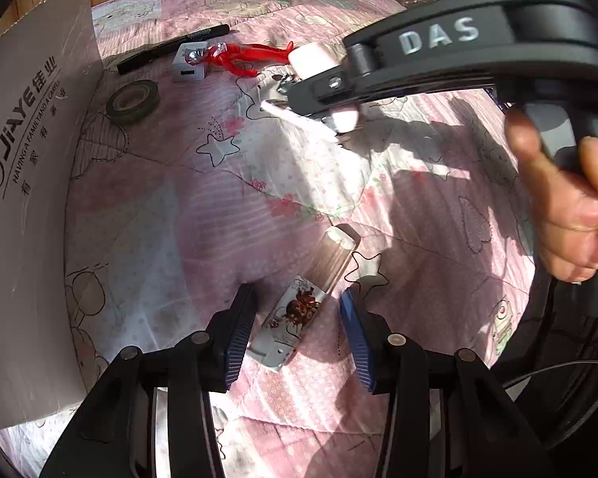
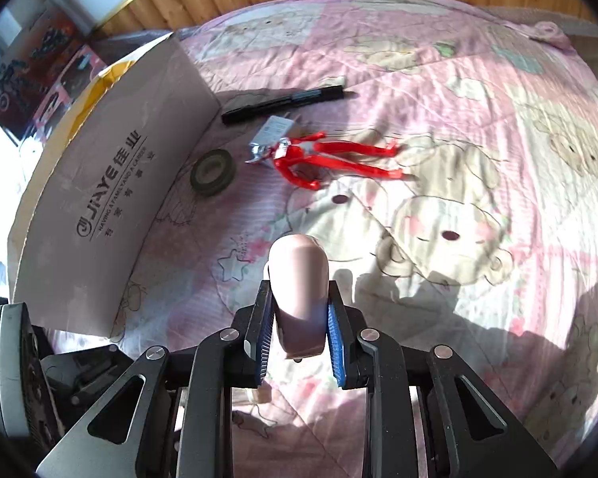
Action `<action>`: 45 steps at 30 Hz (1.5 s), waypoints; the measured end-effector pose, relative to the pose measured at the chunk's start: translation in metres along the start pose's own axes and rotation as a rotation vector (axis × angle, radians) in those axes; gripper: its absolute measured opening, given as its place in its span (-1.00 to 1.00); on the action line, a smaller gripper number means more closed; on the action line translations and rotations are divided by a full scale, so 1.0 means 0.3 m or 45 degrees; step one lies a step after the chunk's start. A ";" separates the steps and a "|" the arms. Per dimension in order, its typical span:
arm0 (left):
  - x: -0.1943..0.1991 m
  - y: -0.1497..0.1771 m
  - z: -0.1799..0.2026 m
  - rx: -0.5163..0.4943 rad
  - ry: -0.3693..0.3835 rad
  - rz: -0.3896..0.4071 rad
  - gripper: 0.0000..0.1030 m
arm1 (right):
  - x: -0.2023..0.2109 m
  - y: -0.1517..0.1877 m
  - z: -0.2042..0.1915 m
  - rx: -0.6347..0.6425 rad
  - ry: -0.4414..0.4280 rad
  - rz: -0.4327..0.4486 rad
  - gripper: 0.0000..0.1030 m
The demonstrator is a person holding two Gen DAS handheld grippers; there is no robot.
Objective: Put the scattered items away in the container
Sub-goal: 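Grasp the clear printed tube with the left tool while the right tool grasps the pink stapler, then lift and carry the tube and stapler over the yellow-lined box with both tools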
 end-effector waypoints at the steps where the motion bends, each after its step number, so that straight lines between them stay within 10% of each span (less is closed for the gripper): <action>1: -0.001 -0.002 -0.010 0.007 -0.034 -0.001 -0.57 | 0.020 0.007 0.025 -0.035 -0.002 0.013 -0.51; 8: 0.019 0.015 -0.076 0.197 -0.031 0.064 -0.60 | -0.002 0.092 0.102 -0.154 0.020 -0.035 -0.50; 45: 0.365 -0.092 -0.052 0.312 0.041 0.290 -0.62 | 0.184 0.157 -0.106 -0.160 -0.026 0.084 -0.51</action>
Point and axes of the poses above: each gripper's, at about its wrist camera, not at the fingertips, and x roughly against the way its jaws point, z to its right, y to its underside, the point moved 8 cm from there along -x, roughly the way its jaws point, and after that the axes turned 4 degrees about -x, right-handed, at the moved point
